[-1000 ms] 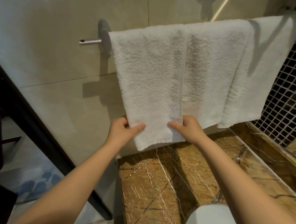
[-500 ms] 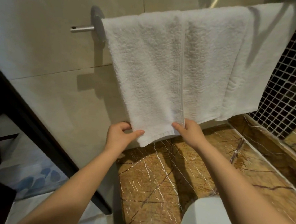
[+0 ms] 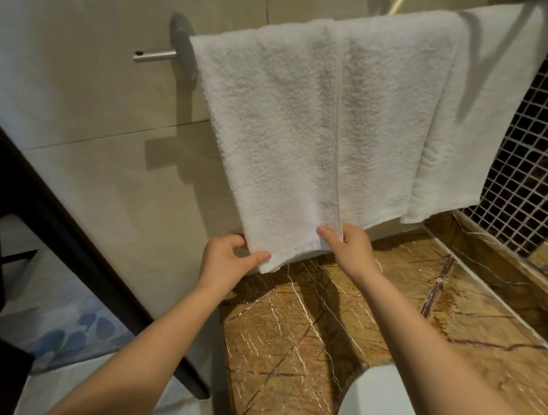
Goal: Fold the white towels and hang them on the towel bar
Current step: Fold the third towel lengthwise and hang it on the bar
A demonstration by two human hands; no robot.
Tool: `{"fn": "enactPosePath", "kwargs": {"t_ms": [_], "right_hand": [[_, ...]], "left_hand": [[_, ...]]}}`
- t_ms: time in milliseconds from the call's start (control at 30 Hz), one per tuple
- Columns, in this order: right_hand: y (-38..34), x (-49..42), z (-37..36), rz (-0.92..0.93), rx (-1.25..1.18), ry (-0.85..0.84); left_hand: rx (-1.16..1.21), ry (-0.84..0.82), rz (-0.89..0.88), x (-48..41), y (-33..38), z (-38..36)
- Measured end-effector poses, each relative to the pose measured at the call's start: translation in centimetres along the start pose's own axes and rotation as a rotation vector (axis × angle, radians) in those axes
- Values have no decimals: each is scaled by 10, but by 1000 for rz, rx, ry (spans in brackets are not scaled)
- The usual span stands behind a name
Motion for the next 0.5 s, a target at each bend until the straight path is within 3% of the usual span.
{"fn": "enactPosePath", "kwargs": {"t_ms": [133, 233, 400, 500], "right_hand": [[8, 14, 2, -92, -164, 133], [32, 38, -22, -367, -279, 207], [18, 56, -100, -484, -603, -149], [2, 56, -119, -489, -751, -242]], "left_hand": [[12, -2, 21, -3, -3, 1], [38, 13, 43, -5, -6, 1], [62, 54, 69, -3, -12, 3], [91, 63, 65, -2, -15, 3]]}}
Point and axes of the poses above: each hand's wrist, its own x-axis away from the middle knuckle, its own z-axis out of the back of the hand, y = z × x, the point moved 10 cm from there along -x, towards the middle knuckle, and after that the axes turned 13 degrees about x, right-handed, at the moved point
